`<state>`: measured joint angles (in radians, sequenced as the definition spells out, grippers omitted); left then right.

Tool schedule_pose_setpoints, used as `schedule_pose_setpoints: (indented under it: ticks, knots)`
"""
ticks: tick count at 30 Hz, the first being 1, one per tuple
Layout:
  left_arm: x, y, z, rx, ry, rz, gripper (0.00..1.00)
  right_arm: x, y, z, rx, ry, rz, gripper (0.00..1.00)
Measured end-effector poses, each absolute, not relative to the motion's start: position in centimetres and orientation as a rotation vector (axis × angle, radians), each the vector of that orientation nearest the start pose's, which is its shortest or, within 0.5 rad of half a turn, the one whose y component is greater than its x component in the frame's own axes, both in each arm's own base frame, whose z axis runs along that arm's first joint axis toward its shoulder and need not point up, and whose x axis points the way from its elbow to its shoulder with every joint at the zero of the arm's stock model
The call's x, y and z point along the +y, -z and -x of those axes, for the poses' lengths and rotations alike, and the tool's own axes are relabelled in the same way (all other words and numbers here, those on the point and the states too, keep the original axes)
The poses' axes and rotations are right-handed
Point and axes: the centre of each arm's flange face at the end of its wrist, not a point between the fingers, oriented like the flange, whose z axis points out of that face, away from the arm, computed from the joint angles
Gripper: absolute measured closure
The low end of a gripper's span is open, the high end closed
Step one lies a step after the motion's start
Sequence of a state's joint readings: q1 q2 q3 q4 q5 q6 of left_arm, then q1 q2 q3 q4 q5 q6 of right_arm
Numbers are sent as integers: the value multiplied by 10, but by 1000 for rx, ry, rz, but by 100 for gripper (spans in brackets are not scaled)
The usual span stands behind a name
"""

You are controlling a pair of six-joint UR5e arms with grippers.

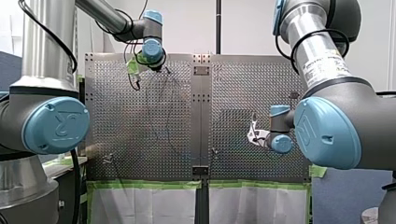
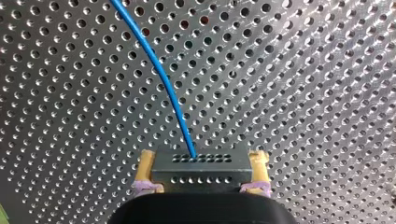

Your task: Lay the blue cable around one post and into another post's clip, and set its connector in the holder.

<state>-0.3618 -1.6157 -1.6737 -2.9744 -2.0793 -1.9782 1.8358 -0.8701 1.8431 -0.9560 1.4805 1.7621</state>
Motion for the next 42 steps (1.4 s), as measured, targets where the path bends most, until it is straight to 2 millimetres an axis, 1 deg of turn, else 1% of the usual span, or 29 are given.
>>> schedule_pose_setpoints:
  ticks: [9, 13, 16, 19, 26, 35, 42]
  knots:
    - [-220, -418, -457, 1512, 215, 451, 0, -534, -62, -293, -1195, -1592, -1410, 100]
    - [-210, -404, -471, 1533, 234, 469, 0, -534, -62, -294, -1195, -1591, -1412, 100]
    - [-210, -396, -478, 1543, 268, 476, 0, -534, -62, -293, -1195, -1589, -1413, 100]
    - [-211, -394, -481, 1543, 308, 476, 0, -534, -62, -293, -1195, -1589, -1413, 100]
    - [-211, -394, -485, 1546, 364, 461, 0, -534, -62, -292, -1196, -1587, -1413, 100]
    - [-207, -393, -492, 1536, 380, 457, 0, -535, -62, -292, -1197, -1587, -1413, 100]
    - [-205, -374, -507, 1545, 374, 463, 0, -535, -62, -292, -1198, -1587, -1412, 100]
